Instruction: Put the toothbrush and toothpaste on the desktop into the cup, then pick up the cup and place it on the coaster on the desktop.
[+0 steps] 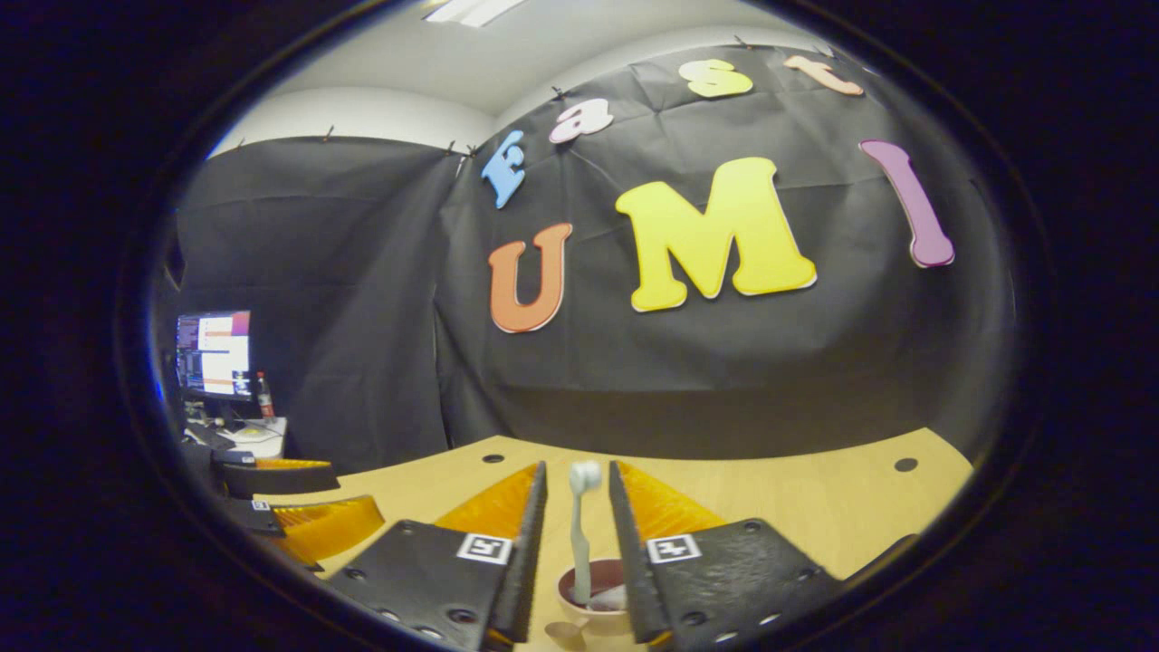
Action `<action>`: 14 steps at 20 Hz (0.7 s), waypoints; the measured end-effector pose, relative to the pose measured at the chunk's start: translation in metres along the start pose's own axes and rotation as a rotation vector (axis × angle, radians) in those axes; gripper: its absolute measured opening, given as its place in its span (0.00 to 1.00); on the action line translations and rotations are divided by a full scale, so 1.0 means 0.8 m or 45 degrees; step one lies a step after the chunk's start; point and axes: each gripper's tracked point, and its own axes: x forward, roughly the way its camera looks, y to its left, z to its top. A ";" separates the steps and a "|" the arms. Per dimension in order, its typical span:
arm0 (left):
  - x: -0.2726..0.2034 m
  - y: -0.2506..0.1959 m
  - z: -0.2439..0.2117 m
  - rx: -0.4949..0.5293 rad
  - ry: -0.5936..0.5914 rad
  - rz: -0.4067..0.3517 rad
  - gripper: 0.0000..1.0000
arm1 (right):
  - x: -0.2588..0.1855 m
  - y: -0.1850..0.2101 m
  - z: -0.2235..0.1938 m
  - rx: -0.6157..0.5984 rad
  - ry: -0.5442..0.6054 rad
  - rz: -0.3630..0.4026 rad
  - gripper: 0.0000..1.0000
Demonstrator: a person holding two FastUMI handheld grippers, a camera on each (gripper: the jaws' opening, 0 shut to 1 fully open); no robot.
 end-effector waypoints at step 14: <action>-0.009 -0.049 0.040 -0.012 0.044 -0.071 1.00 | -0.159 -0.066 0.071 -0.120 -0.220 -0.233 0.96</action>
